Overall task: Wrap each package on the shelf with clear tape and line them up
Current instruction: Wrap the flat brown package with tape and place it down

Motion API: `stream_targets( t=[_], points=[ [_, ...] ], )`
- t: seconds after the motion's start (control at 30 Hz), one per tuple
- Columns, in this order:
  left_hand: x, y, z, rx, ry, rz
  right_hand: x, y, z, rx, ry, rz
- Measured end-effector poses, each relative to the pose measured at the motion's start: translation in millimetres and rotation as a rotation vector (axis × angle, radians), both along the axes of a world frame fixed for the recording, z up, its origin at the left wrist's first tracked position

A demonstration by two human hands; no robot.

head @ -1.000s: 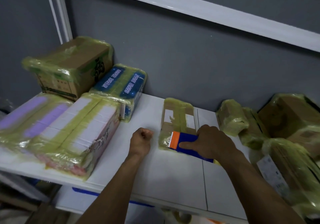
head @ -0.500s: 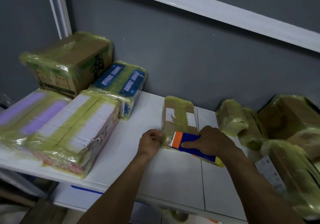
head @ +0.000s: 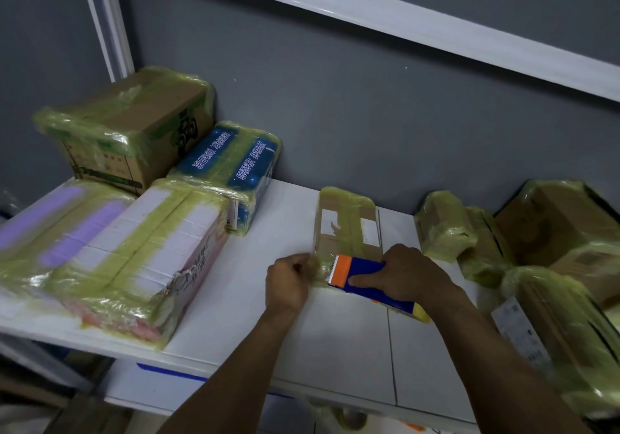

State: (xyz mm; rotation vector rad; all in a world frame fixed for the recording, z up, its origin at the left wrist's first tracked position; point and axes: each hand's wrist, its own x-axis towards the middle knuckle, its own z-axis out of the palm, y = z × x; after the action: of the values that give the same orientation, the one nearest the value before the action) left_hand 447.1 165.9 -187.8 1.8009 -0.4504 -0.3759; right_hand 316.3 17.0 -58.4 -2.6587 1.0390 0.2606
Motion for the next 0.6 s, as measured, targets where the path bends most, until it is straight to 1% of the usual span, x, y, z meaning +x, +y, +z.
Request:
stream_targets(
  t=[0.1, 0.27, 0.4, 0.6],
  points=[
    [0.2, 0.4, -1.8, 0.034, -0.047, -0.184, -3.3, -2.7, -1.9, -0.01, -0.025, 0.019],
    [-4.7, -2.8, -4.2, 0.05, -0.04, -0.161, -7.6, -7.3, -2.1, -0.016, -0.009, 0.013],
    [-4.1, -3.1, -2.2, 0.1, -0.125, -0.303, -10.7, -10.1, -1.0, -0.013, -0.017, 0.007],
    [4.0, -6.9, 2.6, 0.155, -0.111, -0.363, -18.1, -17.5, 0.9, 0.011, -0.028, 0.003]
  ],
)
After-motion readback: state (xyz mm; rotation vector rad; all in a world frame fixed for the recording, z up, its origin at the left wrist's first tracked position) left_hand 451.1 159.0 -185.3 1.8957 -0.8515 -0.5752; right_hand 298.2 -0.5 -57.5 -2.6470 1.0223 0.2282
